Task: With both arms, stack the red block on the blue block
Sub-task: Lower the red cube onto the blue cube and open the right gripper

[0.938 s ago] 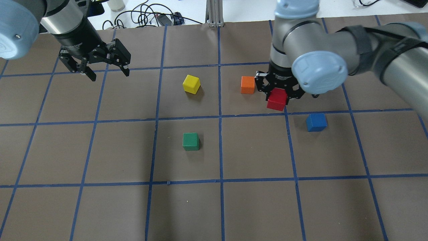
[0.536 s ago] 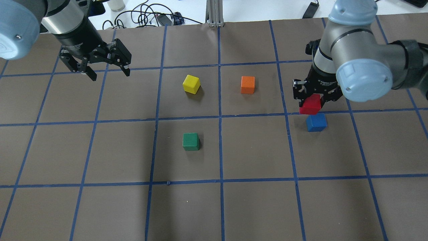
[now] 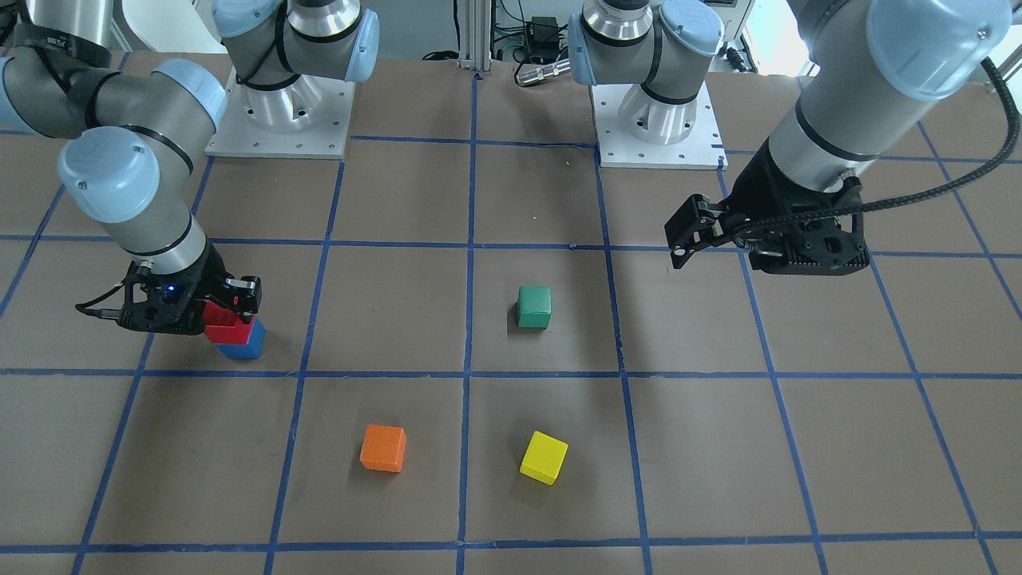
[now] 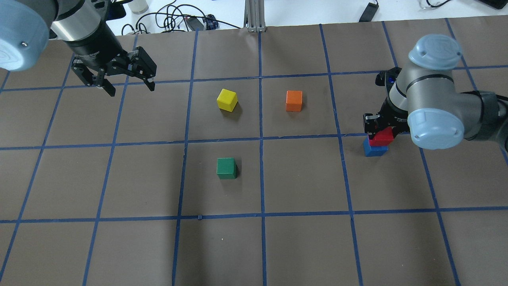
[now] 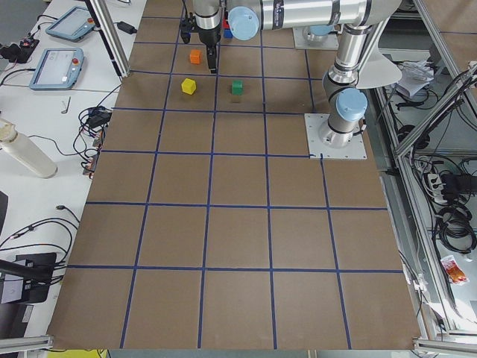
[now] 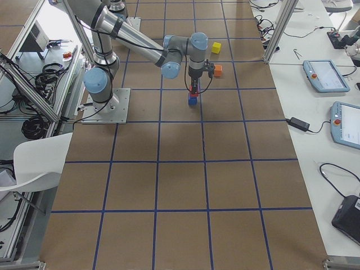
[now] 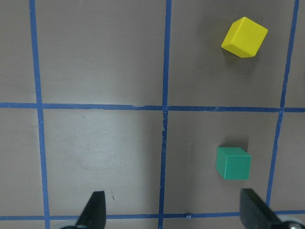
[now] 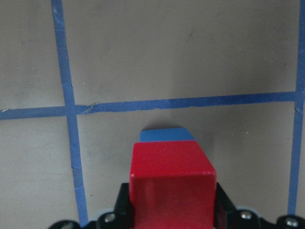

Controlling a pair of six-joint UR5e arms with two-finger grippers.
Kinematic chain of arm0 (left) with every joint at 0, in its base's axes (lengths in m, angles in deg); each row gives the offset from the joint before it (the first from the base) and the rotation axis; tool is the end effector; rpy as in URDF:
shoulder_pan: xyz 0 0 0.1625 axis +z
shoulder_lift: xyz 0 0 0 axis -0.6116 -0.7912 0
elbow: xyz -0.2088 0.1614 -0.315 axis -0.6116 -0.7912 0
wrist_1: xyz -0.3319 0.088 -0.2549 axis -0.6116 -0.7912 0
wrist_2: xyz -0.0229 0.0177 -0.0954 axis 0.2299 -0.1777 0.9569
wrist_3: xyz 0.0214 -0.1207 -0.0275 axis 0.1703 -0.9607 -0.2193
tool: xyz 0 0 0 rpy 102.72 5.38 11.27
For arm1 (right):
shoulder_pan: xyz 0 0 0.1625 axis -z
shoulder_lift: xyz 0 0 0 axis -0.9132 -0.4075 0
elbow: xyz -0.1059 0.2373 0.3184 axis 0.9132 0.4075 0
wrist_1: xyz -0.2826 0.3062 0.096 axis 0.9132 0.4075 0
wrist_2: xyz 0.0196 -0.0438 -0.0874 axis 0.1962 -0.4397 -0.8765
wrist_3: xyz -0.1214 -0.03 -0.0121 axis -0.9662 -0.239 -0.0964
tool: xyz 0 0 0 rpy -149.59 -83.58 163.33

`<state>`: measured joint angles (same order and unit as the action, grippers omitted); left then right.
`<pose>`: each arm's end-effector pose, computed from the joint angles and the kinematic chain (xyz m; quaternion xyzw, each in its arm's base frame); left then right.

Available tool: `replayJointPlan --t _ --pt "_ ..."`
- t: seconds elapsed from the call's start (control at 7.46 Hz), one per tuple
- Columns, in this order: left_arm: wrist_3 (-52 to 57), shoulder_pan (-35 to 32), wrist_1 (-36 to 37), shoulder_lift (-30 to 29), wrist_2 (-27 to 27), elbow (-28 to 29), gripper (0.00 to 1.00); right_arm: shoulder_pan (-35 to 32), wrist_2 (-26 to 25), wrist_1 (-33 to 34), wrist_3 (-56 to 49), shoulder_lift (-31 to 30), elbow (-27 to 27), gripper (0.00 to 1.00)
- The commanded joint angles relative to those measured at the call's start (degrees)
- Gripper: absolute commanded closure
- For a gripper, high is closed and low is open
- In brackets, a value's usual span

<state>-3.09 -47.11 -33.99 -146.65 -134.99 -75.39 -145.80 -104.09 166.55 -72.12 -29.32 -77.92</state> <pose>-0.0922 -0.5567 0.4179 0.0229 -0.9988 -0.0231 0.0368 0.0373 -0.5162 0.2078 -0.0260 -0.9994 -0.0105 0.0208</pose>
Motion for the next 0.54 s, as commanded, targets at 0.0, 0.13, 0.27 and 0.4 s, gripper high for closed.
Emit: replayJointPlan --t 0.0,0.13,0.27,0.4 --pt "-0.3 0.0 0.0 -0.2 0.1 0.0 0.0 0.5 -0.4 -0.2 -0.7 -0.1 -0.5 1.0" --pt "-0.1 0.0 0.0 0.0 0.1 0.0 0.0 0.5 -3.3 -0.8 -0.1 -0.3 -0.5 1.0" --pt "0.0 0.0 0.0 -0.1 0.1 0.0 0.0 0.5 -3.4 -0.8 -0.3 0.2 -0.6 0.97" --pt "-0.1 0.0 0.1 -0.2 0.0 0.0 0.0 0.5 -3.1 -0.6 -0.4 0.3 -1.2 0.43"
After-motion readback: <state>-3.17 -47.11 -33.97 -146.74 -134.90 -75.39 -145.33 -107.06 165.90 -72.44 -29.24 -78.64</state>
